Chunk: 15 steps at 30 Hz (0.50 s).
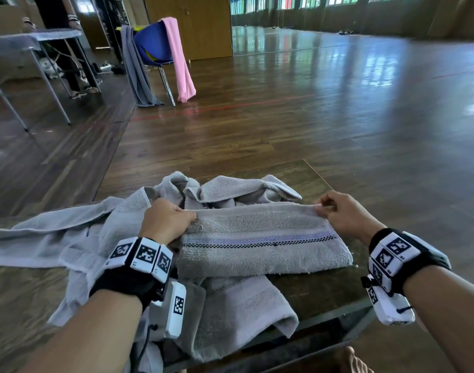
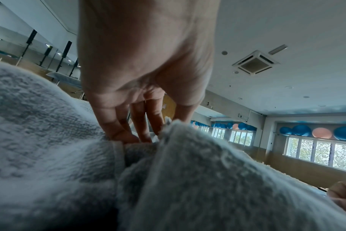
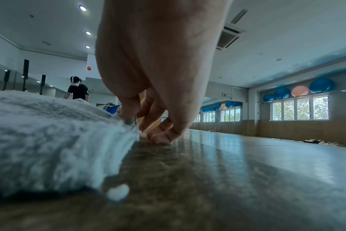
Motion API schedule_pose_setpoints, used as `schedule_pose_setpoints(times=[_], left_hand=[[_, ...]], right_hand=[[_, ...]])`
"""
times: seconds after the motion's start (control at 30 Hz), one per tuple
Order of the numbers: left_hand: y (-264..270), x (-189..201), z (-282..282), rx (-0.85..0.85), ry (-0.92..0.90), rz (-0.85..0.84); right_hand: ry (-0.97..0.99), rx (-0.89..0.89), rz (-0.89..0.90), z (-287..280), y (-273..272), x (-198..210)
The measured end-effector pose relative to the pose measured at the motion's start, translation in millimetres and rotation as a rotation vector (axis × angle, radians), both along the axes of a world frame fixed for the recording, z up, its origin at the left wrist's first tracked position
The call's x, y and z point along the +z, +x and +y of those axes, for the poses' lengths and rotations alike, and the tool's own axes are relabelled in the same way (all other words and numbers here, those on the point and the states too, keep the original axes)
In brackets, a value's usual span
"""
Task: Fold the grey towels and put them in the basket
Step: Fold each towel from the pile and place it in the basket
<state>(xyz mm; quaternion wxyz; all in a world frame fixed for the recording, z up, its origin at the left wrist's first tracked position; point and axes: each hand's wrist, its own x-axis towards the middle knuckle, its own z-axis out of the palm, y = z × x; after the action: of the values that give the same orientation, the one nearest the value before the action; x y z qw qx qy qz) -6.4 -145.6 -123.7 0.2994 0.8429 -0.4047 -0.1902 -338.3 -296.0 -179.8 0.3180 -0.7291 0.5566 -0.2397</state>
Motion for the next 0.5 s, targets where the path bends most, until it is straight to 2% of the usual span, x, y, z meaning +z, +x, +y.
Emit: schedule_pose_setpoints(times=[0.2, 0.37, 0.5], left_hand=[[4.9, -5.9, -3.2, -0.051, -0.016, -0.024], [2.8, -8.4, -1.8, -0.124, 0.003, -0.015], [2.3, -3.2, 1.9, -0.139, -0.047, -0.059]], right_hand=[[-0.012, -0.001, -0.024, -0.9, 1.4, 2.4], [-0.003, 0.000, 0.066, 3.1, 2.9, 1.2], [-0.082, -0.034, 0.084, 5.1, 1.4, 8.3]])
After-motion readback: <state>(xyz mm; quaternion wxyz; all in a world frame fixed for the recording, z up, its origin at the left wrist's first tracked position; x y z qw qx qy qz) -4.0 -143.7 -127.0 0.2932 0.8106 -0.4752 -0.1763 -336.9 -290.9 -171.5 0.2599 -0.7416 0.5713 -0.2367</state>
